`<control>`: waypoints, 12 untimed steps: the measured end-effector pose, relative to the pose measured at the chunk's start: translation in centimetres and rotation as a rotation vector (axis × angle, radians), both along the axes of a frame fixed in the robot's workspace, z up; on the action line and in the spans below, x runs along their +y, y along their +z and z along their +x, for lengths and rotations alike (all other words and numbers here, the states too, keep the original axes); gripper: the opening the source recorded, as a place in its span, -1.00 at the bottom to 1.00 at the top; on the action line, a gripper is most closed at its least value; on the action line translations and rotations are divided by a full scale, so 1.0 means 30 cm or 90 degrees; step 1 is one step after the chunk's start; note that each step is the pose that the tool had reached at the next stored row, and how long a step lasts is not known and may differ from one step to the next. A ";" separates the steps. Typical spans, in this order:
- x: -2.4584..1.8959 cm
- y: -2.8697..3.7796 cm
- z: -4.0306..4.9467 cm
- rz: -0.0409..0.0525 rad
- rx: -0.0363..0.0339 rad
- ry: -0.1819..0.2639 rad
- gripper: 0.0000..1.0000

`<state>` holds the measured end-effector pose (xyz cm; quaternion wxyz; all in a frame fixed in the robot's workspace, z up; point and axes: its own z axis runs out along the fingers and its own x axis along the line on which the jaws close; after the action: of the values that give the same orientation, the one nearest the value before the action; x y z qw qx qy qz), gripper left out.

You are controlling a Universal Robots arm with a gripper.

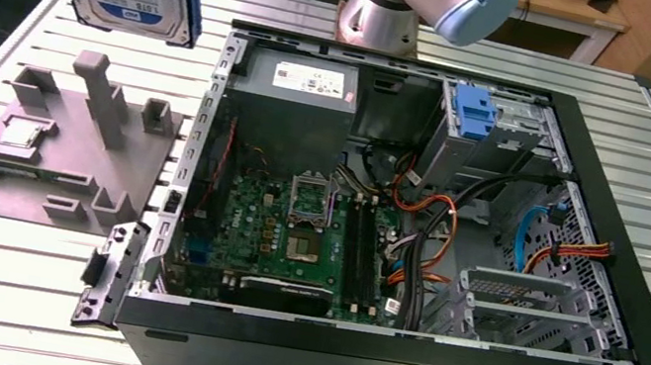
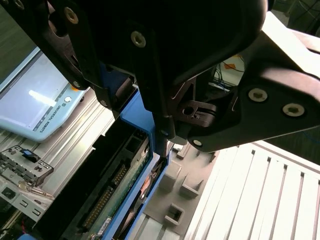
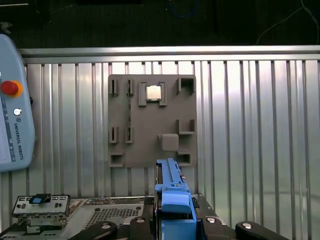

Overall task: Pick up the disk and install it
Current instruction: 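Pick up the disk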

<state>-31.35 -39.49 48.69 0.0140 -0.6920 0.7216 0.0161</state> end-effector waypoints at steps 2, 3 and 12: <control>0.000 0.000 0.011 0.0000 0.0001 0.000 -0.26; 0.000 0.000 0.017 0.0000 0.0000 0.000 -0.26; 0.000 -0.001 0.068 0.0000 0.0001 0.000 -0.26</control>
<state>-29.32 -39.49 48.67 0.0139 -0.6920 0.7216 0.0161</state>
